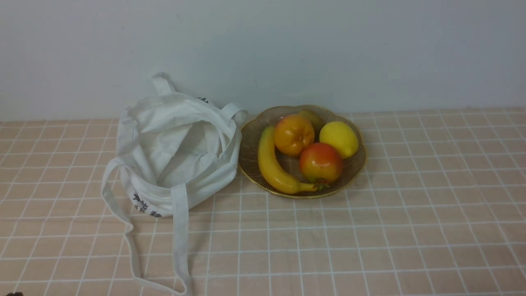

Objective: Take the fruit out of the bag on the brown coffee tablecloth and place them on the plate.

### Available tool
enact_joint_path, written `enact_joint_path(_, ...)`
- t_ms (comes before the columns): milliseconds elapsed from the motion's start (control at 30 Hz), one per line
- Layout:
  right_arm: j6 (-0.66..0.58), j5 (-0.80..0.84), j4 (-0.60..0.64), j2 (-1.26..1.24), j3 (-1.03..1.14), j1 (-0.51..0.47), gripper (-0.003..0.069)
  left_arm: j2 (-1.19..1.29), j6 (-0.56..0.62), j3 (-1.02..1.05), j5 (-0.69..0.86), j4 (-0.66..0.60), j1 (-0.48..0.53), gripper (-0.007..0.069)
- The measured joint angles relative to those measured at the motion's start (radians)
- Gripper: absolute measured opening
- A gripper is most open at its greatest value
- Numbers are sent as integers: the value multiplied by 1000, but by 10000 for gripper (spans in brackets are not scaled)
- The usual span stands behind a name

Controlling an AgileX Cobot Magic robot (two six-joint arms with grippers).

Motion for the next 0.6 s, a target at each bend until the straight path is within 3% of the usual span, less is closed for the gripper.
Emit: enact_joint_path(600,0,0,0,0,0,0,-14,0,0,0,1,0,-33,-8)
